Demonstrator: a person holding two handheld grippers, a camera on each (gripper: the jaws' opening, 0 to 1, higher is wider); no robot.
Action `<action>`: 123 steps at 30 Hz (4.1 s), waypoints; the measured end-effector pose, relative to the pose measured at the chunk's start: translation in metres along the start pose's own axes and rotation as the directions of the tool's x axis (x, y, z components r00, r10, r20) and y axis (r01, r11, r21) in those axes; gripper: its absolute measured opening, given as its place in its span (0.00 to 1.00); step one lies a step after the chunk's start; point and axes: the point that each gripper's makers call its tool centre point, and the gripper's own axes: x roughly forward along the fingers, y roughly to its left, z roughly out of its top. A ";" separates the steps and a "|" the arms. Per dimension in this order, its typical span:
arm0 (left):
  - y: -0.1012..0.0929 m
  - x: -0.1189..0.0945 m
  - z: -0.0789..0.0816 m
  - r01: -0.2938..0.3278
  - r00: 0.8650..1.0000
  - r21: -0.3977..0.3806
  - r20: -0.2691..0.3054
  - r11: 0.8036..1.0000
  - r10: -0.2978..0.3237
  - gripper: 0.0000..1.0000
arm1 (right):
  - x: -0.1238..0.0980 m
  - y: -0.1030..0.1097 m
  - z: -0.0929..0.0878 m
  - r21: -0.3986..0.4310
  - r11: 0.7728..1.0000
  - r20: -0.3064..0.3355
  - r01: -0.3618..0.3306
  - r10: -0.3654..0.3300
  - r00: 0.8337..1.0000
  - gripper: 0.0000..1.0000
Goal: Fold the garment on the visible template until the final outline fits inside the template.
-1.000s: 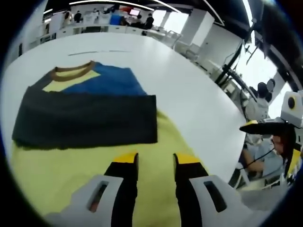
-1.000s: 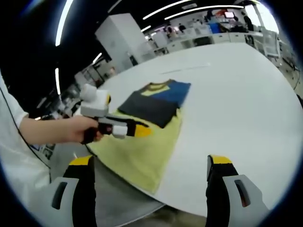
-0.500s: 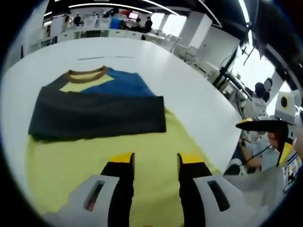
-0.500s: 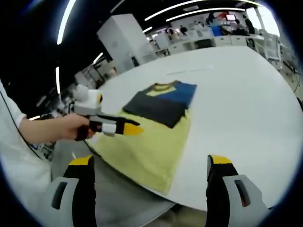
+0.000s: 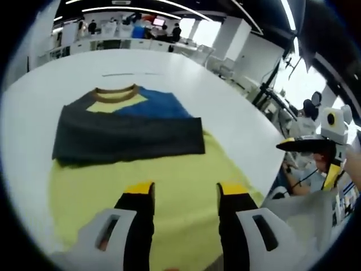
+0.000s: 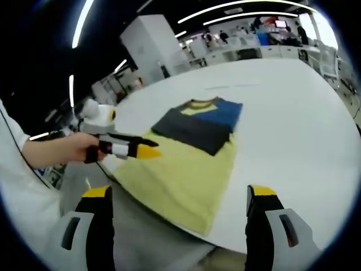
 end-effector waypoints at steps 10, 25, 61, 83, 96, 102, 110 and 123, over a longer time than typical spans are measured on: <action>0.018 -0.033 0.002 -0.008 1.000 -0.009 0.019 1.000 0.008 0.47 | 0.010 0.012 0.001 -0.007 1.000 -0.002 -0.012 0.012 1.000 0.97; 0.037 -0.076 -0.001 0.002 0.999 -0.010 0.046 1.000 -0.002 0.57 | 0.006 0.015 0.005 -0.029 1.000 0.001 0.006 -0.006 1.000 0.97; 0.106 -0.196 -0.016 -0.112 0.976 -0.159 0.169 0.981 0.139 0.70 | -0.033 -0.007 0.015 0.026 0.990 0.076 0.138 -0.140 0.987 0.97; 0.120 -0.214 -0.034 -0.102 0.984 -0.180 0.129 0.978 0.126 0.91 | -0.034 -0.009 0.013 0.037 0.988 0.064 0.150 -0.153 0.986 0.97; 0.117 -0.218 -0.057 -0.084 0.991 -0.210 0.081 0.974 0.103 1.00 | -0.032 -0.011 0.008 0.040 0.989 0.039 0.144 -0.145 0.989 0.97; 0.115 -0.217 -0.057 -0.081 0.992 -0.210 0.076 0.974 0.099 1.00 | -0.030 -0.011 0.010 0.035 0.990 0.037 0.136 -0.138 0.990 0.97; 0.117 -0.216 -0.058 -0.083 0.993 -0.206 0.066 0.975 0.099 1.00 | -0.027 -0.007 0.008 0.034 0.992 0.036 0.125 -0.126 0.991 0.96; 0.115 -0.208 -0.064 -0.078 0.994 -0.215 0.052 0.973 0.091 0.99 | -0.027 -0.009 0.001 0.041 0.992 0.024 0.121 -0.122 0.992 0.93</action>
